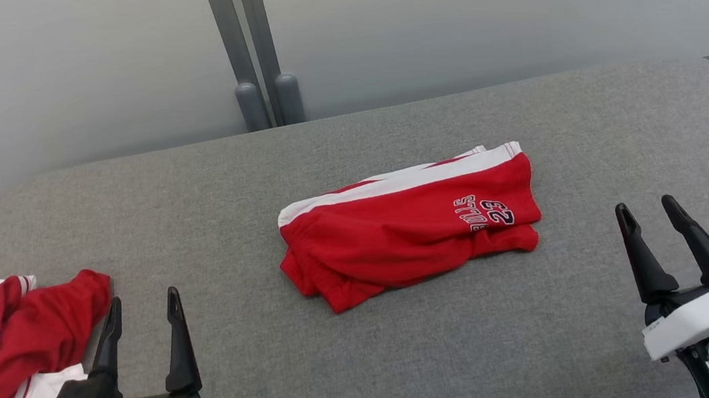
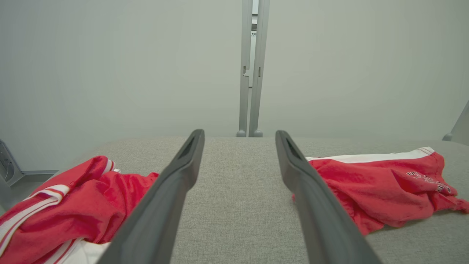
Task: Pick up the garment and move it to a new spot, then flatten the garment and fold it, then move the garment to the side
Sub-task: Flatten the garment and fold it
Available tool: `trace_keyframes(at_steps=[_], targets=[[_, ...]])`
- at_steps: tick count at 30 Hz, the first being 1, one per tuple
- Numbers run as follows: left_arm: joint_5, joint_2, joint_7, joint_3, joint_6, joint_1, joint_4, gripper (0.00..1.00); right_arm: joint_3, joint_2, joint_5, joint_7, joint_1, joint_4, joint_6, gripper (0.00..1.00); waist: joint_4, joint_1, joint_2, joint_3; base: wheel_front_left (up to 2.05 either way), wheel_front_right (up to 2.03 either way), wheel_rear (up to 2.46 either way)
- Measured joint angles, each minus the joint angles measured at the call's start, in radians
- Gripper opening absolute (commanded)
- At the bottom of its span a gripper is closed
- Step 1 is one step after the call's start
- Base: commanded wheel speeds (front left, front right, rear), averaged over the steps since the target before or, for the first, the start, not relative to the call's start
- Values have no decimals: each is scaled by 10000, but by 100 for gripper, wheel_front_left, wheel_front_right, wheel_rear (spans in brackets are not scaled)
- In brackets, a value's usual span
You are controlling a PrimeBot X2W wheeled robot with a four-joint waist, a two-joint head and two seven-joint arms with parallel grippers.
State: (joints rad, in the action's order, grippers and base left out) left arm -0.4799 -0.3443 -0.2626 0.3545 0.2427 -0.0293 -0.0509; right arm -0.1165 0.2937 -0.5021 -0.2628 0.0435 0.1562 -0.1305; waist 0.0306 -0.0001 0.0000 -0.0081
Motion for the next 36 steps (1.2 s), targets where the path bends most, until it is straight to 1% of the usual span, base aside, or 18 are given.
trace_keyframes(at_steps=[8, 10, 14, 17, 19, 20, 22, 25, 31, 36], targets=[[610, 698, 0, -568, -834, 196, -299, 100, -293, 155, -148, 0, 22, 656, 0, 100, 165, 0, 0, 16, 0, 0, 0], [792, 932, 0, -702, -1116, 204, -447, 100, -552, 249, -274, 6, 353, 1070, 0, 100, 267, 0, 0, 70, 0, 0, 0], [1051, 1200, 0, -782, -1375, 174, -510, 100, -851, 431, -512, 357, 1212, 1703, 0, 100, 444, 0, 0, 200, 0, 0, 0], [1197, 1440, 0, -802, -1572, 22, -548, 100, -999, 550, -867, 1005, 2109, 2289, 0, 100, 658, 0, 0, 387, 0, 0, 0], [1285, 1570, 0, -836, -1712, -129, -585, 100, -1118, 589, -1342, 1691, 2706, 2778, 0, 100, 855, 0, 0, 532, 0, 0, 0], [1308, 1634, 0, -859, -1756, -179, -612, 100, -1193, 658, -1360, 1956, 2922, 3010, 0, 100, 940, 0, 0, 591, 0, 0, 0], [1379, 1804, 0, -876, -1902, -296, -706, 100, -1127, 780, -1745, 2556, 3542, 3611, 0, 100, 1192, 0, 0, 761, 0, 0, 0], [1546, 2006, 0, -934, -2067, -470, -809, 100, -1043, 917, -2002, 3266, 4264, 4376, 0, 100, 1523, 0, 0, 999, 0, 0, 0], [1726, 2301, 0, -1089, -2337, -730, -913, 100, -782, 1081, -2767, 4533, 5224, 5856, 0, 100, 2139, 0, 0, 1539, 0, 0, 0], [1835, 2470, 0, -1296, -2516, -854, -1007, 100, -823, 976, -3680, 5843, 5544, 6727, 0, 100, 2628, 0, 0, 1949, 0, 0, 0]])
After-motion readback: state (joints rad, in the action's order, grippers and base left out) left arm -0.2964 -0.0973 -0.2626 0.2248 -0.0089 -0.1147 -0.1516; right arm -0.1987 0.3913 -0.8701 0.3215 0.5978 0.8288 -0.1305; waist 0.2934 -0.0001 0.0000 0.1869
